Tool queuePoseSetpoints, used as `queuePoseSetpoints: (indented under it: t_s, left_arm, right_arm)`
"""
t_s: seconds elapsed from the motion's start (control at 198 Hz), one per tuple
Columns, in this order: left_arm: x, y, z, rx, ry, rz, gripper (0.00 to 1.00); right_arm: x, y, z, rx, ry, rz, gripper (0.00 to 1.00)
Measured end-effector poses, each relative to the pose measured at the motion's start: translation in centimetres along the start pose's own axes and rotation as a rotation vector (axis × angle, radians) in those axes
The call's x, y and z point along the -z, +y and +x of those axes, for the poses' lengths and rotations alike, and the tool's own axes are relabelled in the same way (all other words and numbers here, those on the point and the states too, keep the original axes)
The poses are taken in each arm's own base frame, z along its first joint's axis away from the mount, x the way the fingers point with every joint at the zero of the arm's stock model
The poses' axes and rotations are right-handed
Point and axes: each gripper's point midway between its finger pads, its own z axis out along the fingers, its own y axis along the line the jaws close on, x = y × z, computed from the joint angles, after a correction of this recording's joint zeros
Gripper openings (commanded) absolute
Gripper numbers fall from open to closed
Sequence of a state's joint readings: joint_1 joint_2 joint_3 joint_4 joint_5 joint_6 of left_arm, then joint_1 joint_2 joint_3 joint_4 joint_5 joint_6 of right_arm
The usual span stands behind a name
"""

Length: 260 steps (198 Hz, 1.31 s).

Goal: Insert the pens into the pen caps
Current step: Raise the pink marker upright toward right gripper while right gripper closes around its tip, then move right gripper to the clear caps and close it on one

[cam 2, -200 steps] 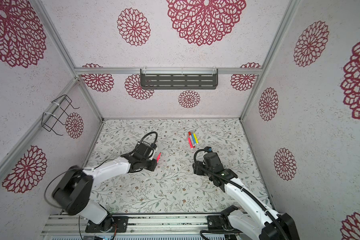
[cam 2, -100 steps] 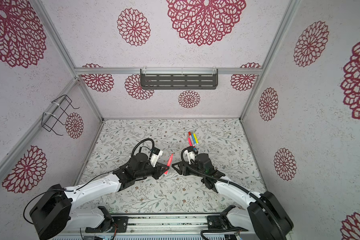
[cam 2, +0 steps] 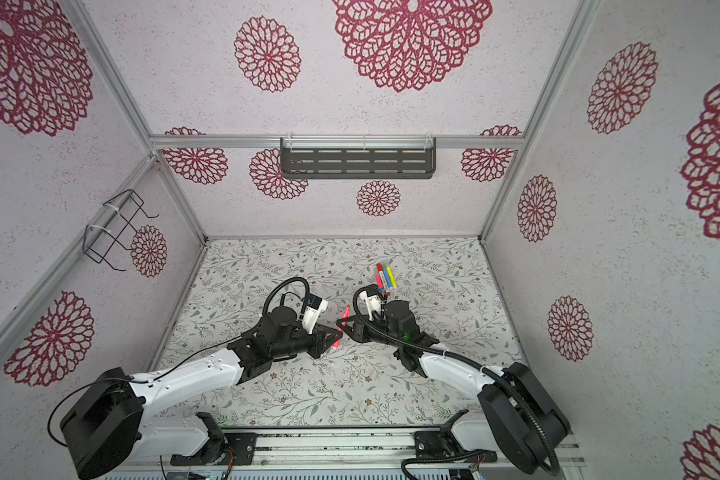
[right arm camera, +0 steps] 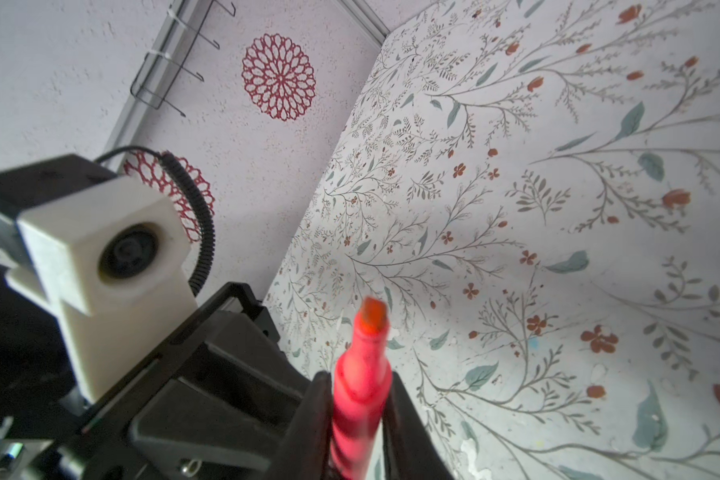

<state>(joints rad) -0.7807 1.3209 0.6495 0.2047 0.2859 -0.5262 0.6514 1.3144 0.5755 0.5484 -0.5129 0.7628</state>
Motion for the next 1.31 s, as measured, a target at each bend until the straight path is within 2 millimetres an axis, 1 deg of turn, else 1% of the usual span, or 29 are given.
queuePoseSetpoints:
  t_s: [0.04, 0.071, 0.091, 0.136, 0.162, 0.182, 0.227, 0.278, 0.344, 0.47, 0.516, 0.697, 0.804, 0.89, 0.935, 0.97, 1.006, 1.041, 1.072, 1.142, 1.218, 1.253, 1.314]
  left_arm:
    - [0.0, 0.0, 0.0, 0.001, 0.001, 0.002, 0.14]
    - [-0.1, 0.0, 0.0, 0.002, 0.001, 0.005, 0.17]
    - [-0.1, 0.0, 0.1, 0.005, 0.004, 0.007, 0.23]
    - [-0.2, -0.1, 0.1, 0.012, 0.007, 0.012, 0.39]
    - [-0.3, -0.1, 0.2, 0.007, 0.011, 0.020, 0.45]
    - [-0.3, -0.3, 0.3, 0.010, 0.016, 0.027, 0.48]
    - [-0.6, -0.6, 0.6, 0.017, 0.029, 0.046, 0.49]
    - [-0.8, -0.9, 0.9, 0.023, 0.043, 0.060, 0.48]
    - [-0.9, -0.9, 1.1, 0.028, 0.051, 0.068, 0.44]
    - [-1.0, -1.1, 1.1, 0.034, 0.050, 0.078, 0.31]
    - [-1.0, -1.1, 1.0, 0.033, 0.047, 0.078, 0.28]
    - [-1.0, -0.8, 0.7, 0.037, 0.033, 0.056, 0.21]
    - [-0.8, -0.6, 0.5, 0.035, 0.027, 0.044, 0.16]
    - [-0.6, -0.6, 0.4, 0.033, 0.023, 0.040, 0.10]
    - [-0.5, -0.7, 0.3, 0.032, 0.019, 0.039, 0.07]
    - [-0.4, -0.7, 0.2, 0.031, 0.015, 0.039, 0.04]
    - [-0.4, -0.8, 0.1, 0.030, 0.013, 0.040, 0.02]
    - [-0.3, -0.8, 0.1, 0.030, 0.011, 0.039, 0.01]
    - [-0.3, -0.8, 0.0, 0.029, 0.009, 0.037, 0.00]
    - [-0.2, -0.6, -0.1, 0.030, 0.004, 0.026, 0.00]
    - [-0.1, -0.4, -0.1, 0.028, 0.007, 0.009, 0.00]
    - [0.0, -0.2, 0.0, 0.027, 0.010, 0.001, 0.00]
    - [0.1, 0.1, 0.2, 0.025, 0.015, -0.019, 0.00]
  right_arm:
    - [0.0, 0.1, 0.0, 0.000, 0.001, -0.006, 0.05]
    - [0.0, 0.1, 0.0, 0.001, 0.001, -0.007, 0.03]
    - [0.0, 0.1, 0.0, 0.001, 0.002, -0.007, 0.02]
    - [0.0, 0.1, 0.0, 0.001, 0.002, -0.008, 0.01]
    - [-0.1, 0.1, 0.1, 0.000, 0.001, -0.009, 0.01]
    - [-0.1, 0.1, 0.1, -0.002, 0.001, -0.011, 0.01]
    - [-0.1, 0.3, 0.1, 0.001, -0.002, -0.021, 0.01]
    - [-0.1, 0.7, 0.1, 0.001, -0.006, -0.035, 0.01]
    - [-0.2, 1.0, 0.2, 0.002, -0.007, -0.051, 0.01]
    - [-0.3, 1.7, 0.3, 0.005, -0.007, -0.071, 0.01]
    - [-0.3, 1.9, 0.4, 0.008, -0.007, -0.077, 0.01]
    - [-0.3, 2.1, 0.3, 0.014, -0.010, -0.086, 0.01]
    - [-0.3, 2.3, 0.2, 0.018, -0.015, -0.090, 0.03]
    - [-0.1, 2.5, 0.1, 0.021, -0.020, -0.090, 0.08]
    - [0.0, 2.6, 0.0, 0.023, -0.026, -0.090, 0.15]
    - [0.0, 2.6, -0.1, 0.024, -0.029, -0.090, 0.23]
    - [0.1, 2.7, -0.1, 0.027, -0.032, -0.090, 0.35]
    - [0.2, 2.7, -0.1, 0.025, -0.034, -0.086, 0.49]
    - [0.3, 2.5, 0.0, 0.023, -0.036, -0.078, 0.55]
    - [0.6, 1.8, 0.1, 0.016, -0.041, -0.039, 0.60]
    - [1.5, 0.5, -0.2, 0.000, -0.062, 0.055, 0.62]
    - [2.2, -0.3, -0.7, -0.009, -0.080, 0.117, 0.63]
    - [3.8, -2.0, -2.4, -0.033, -0.129, 0.241, 0.63]
